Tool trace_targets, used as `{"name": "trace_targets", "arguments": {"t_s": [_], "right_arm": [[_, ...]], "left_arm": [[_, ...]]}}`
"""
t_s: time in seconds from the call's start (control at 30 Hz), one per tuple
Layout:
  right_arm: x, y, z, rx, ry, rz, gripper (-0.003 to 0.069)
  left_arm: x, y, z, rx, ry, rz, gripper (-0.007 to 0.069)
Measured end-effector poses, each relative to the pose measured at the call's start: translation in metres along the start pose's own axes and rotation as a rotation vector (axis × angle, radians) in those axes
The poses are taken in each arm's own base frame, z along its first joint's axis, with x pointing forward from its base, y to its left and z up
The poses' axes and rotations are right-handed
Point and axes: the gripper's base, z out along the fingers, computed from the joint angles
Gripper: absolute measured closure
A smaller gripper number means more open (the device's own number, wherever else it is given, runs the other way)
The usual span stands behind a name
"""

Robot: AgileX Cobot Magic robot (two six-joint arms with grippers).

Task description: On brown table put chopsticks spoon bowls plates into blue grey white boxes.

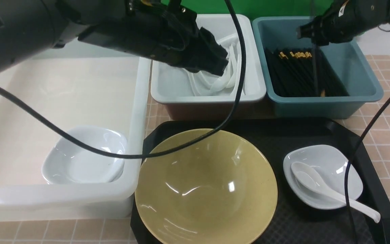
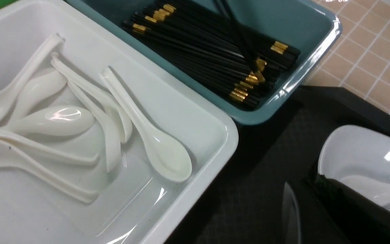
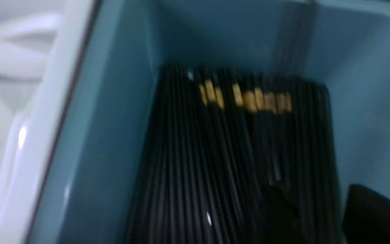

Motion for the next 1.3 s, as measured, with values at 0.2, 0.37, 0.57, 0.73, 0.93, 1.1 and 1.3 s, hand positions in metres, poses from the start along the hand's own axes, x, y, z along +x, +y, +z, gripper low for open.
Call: {"name": "trace_targets", "arguments": {"t_s": [0.2, 0.37, 0.57, 0.73, 0.93, 1.1, 1.3], "right_arm": [[-0.002, -0.002, -0.056, 0.015, 0.259, -0.214, 0.0170], [0.012, 0.006, -0.095, -0.074, 0.333, -0.281, 0.0157], [0.084, 0.040, -0.134, -0.245, 0.472, -0.397, 0.0157], [0.151, 0.060, -0.128, -0.300, 0.632, -0.520, 0.0157], [0.195, 0.067, -0.098, -0.312, 0.637, -0.549, 0.0157], [0.194, 0.070, -0.084, -0.287, 0.569, -0.517, 0.0157], [0.192, 0.069, -0.080, -0.257, 0.545, -0.495, 0.0157]], "left_arm": [[0.000, -0.003, -0.010, -0.003, 0.033, 0.052, 0.0623], [0.000, -0.008, -0.020, 0.022, 0.054, 0.054, 0.0623], [0.013, -0.021, -0.036, 0.126, 0.211, 0.131, 0.0623], [0.023, -0.025, -0.037, 0.175, 0.244, 0.185, 0.0623], [0.024, -0.030, -0.034, 0.226, 0.208, 0.188, 0.0623], [0.023, -0.031, -0.034, 0.231, 0.192, 0.190, 0.0623], [0.023, -0.030, -0.034, 0.231, 0.190, 0.194, 0.0623]]}}
